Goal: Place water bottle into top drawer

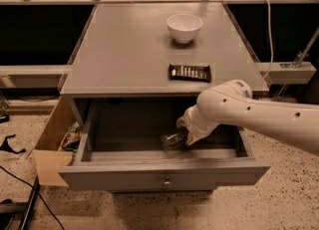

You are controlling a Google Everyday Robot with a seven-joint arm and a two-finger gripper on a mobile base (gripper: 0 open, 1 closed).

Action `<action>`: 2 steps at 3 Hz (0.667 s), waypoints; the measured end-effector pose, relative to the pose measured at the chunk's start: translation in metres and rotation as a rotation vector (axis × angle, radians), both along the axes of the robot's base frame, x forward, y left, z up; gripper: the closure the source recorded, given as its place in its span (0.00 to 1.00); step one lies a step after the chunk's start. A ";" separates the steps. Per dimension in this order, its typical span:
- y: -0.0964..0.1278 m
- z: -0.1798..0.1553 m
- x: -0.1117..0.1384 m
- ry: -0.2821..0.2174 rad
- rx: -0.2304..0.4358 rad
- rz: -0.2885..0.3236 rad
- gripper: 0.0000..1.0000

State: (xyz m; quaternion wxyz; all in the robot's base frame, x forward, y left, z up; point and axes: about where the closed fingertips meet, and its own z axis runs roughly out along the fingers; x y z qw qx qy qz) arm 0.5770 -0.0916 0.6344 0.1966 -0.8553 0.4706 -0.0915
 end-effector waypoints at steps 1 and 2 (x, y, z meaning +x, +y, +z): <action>0.000 0.000 0.000 0.000 0.000 0.000 0.05; 0.000 0.000 0.000 0.000 0.000 0.000 0.00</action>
Offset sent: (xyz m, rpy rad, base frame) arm 0.0000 0.0000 0.0000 0.0000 0.0000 0.0000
